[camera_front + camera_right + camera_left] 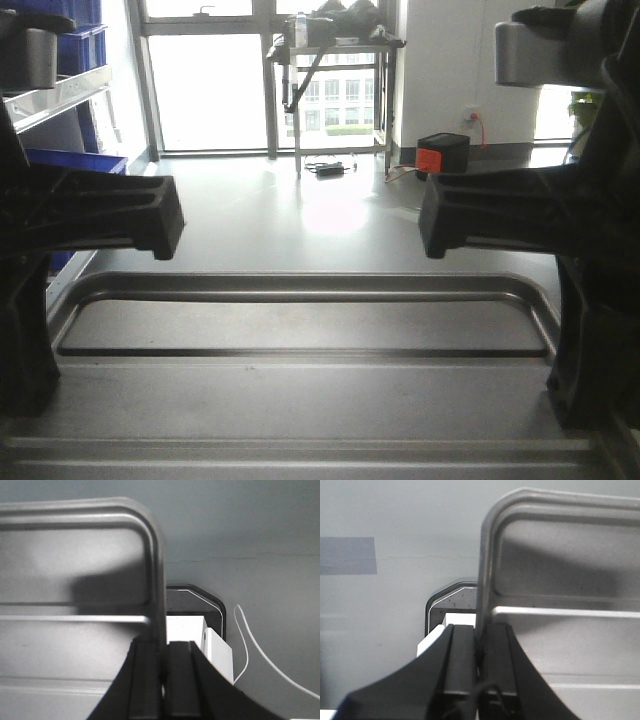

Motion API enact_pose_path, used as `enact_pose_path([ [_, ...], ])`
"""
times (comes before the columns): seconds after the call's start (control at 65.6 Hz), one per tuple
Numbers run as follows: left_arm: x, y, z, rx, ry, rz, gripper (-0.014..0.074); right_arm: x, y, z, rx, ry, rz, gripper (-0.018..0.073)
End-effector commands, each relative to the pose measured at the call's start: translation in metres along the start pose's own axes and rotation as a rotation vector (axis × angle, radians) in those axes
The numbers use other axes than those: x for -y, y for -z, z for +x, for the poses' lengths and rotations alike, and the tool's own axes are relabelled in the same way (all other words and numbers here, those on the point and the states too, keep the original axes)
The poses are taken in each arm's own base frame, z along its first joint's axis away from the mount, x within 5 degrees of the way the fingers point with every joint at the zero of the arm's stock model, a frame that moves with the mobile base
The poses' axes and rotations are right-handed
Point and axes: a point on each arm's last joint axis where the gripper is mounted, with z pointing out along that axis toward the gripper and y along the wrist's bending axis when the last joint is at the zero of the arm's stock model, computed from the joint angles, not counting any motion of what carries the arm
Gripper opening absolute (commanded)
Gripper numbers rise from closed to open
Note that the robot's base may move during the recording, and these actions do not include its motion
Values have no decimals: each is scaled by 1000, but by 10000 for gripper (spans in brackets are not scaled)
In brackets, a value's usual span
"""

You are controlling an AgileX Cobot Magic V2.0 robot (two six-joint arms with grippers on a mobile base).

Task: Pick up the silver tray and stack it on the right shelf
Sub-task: 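Hold the tray in both grippers while the base drives away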

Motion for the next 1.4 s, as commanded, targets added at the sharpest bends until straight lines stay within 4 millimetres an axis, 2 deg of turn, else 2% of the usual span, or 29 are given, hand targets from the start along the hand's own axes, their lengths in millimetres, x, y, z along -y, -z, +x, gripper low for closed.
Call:
enact_pose_path([
  [0.0, 0, 12, -3, 36, 2, 22, -101, -2, 11, -4, 50, 15, -36, 57],
  [1.387, 0, 12, -3, 36, 2, 22, -101, -2, 11, -4, 49, 15, -34, 57],
])
